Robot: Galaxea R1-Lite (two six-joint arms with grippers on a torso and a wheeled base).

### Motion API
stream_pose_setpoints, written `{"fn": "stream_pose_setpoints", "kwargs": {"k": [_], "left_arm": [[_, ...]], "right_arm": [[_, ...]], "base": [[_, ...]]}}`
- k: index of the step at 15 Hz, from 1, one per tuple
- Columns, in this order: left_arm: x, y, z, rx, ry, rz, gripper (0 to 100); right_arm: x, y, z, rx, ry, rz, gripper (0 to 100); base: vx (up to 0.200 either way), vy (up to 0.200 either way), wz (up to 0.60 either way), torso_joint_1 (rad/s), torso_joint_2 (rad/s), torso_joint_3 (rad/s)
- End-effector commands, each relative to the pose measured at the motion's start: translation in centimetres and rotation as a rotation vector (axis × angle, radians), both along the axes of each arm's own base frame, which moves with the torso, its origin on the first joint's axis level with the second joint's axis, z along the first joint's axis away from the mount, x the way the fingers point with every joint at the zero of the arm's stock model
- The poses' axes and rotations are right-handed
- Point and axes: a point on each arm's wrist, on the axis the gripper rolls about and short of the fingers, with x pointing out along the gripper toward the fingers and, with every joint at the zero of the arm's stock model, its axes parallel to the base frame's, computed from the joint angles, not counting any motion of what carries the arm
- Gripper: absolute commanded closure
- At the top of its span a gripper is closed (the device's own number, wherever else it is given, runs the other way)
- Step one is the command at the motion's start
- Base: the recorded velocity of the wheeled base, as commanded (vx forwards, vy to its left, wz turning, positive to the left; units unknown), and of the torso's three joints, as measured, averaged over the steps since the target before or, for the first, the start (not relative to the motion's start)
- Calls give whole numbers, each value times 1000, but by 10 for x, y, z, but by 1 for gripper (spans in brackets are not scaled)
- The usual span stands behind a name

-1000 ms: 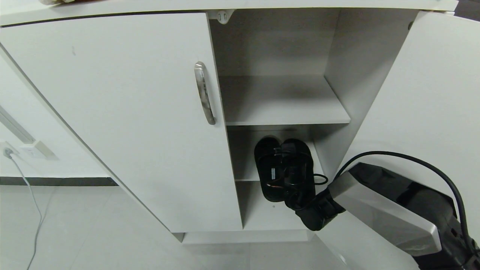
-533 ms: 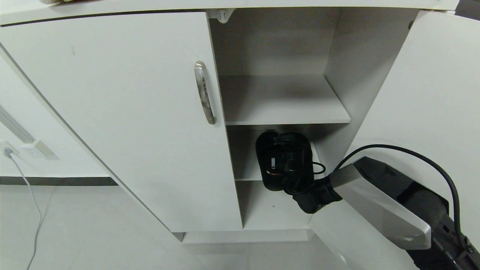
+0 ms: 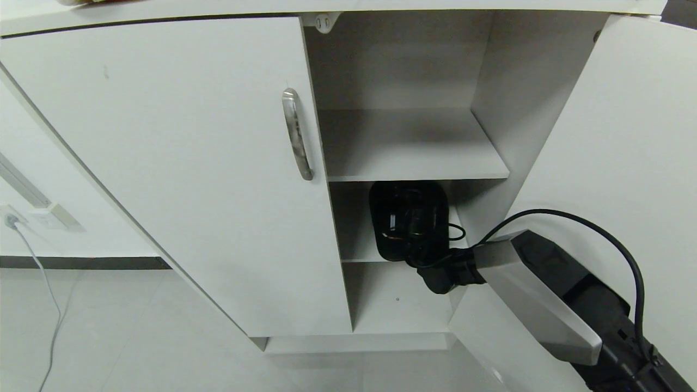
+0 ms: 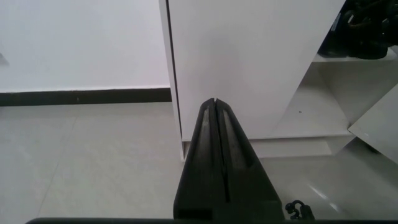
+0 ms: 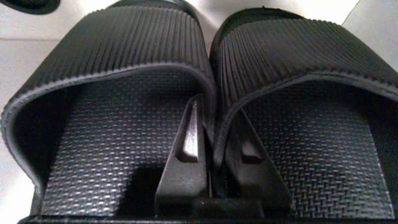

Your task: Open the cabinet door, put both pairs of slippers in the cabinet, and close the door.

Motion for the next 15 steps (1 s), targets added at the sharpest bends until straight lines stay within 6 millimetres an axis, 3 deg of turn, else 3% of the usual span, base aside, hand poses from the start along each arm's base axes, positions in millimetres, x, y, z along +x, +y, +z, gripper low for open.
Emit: {"fn": "stream_pose_setpoints", "kwargs": {"k": [1, 5, 11, 12, 15], "left_arm": [[0, 0, 0, 0, 1, 0, 100], [0, 0, 0, 0, 1, 0, 100], [0, 0, 0, 0, 1, 2, 100], [0, 0, 0, 0, 1, 2, 100], [0, 0, 0, 0, 1, 2, 100]], "right_arm": [[0, 1, -5, 0, 8, 1, 100], [-2, 0, -11, -13, 29, 1, 100], [-7, 0, -4, -5, 26, 5, 100], [-7, 1, -3, -4, 25, 5, 0], [-15, 0, 1, -15, 40, 13, 0]], "base": [[0, 0, 0, 0, 0, 0], [0, 0, 0, 0, 0, 0], [0, 0, 0, 0, 0, 0], [0, 0, 0, 0, 0, 0], [0, 0, 0, 0, 0, 0]]}}
